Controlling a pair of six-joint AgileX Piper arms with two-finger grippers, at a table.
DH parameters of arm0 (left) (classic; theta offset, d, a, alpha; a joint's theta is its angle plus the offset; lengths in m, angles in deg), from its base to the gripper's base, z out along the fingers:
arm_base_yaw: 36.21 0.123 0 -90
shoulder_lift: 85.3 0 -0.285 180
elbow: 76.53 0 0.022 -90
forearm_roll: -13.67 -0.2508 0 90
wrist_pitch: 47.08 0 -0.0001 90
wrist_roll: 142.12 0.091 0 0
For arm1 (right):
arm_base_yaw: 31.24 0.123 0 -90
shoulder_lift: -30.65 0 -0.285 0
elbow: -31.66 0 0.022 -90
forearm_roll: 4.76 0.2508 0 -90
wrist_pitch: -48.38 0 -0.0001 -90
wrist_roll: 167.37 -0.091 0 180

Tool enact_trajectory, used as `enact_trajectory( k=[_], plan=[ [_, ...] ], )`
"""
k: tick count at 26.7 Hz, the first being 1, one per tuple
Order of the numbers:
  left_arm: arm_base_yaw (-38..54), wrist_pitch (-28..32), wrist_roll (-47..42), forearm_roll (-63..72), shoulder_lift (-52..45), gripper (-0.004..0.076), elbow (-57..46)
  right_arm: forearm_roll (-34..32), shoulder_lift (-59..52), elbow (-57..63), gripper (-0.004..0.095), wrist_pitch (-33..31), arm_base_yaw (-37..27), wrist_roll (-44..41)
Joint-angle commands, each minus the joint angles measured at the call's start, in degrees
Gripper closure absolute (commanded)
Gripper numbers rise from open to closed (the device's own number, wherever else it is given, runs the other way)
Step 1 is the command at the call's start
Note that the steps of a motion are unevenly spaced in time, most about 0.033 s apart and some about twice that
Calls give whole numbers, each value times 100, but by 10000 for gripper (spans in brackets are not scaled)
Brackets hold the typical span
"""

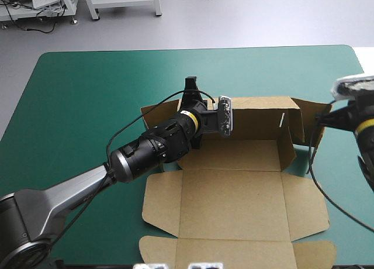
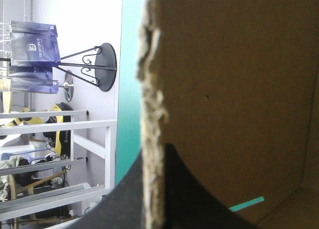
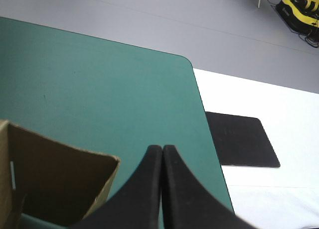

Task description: Fold the box

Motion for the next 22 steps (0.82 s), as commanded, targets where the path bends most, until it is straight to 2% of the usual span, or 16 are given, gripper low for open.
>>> enact_trajectory(
  k=[1, 4, 5, 6, 9, 11, 14, 17, 19, 22],
  plan=[
    [-49, 37, -177, -137, -238, 729, -29, -368, 637, -627, 932, 309, -237, -116],
    [-49, -100, -177, -251, -238, 729, -294, 286, 1277, -1118, 932, 287, -840, 176],
    [-49, -130, -177, -278, -238, 729, -362, 728, 1424, -1253, 932, 287, -1091, 575],
    [-49, -142, -177, -303, -238, 729, -388, 1468, 1565, -1330, 932, 311, -1467, 1123],
    [-49, -141, -177, -303, -238, 729, -388, 3094, 1691, -1378, 932, 367, -2277, 2222],
    [-49, -119, -177, -318, -238, 729, -388, 4808, 1763, -1378, 932, 329, -3053, 3409],
    [-49, -119, -177, -318, -238, 729, -388, 6205, 1872, -1378, 932, 314, -3658, 4236],
    [-49, -96, -177, -361, -238, 729, -388, 7445, 2155, -1378, 932, 66, -3985, 5116],
    [-49, -96, -177, -469, -238, 729, -388, 8176, 2447, -1378, 932, -318, -4071, 5703],
    [-49, -96, -197, -658, -238, 729, -388, 8763, 2849, -1378, 932, -834, -4101, 6094]
  ],
)
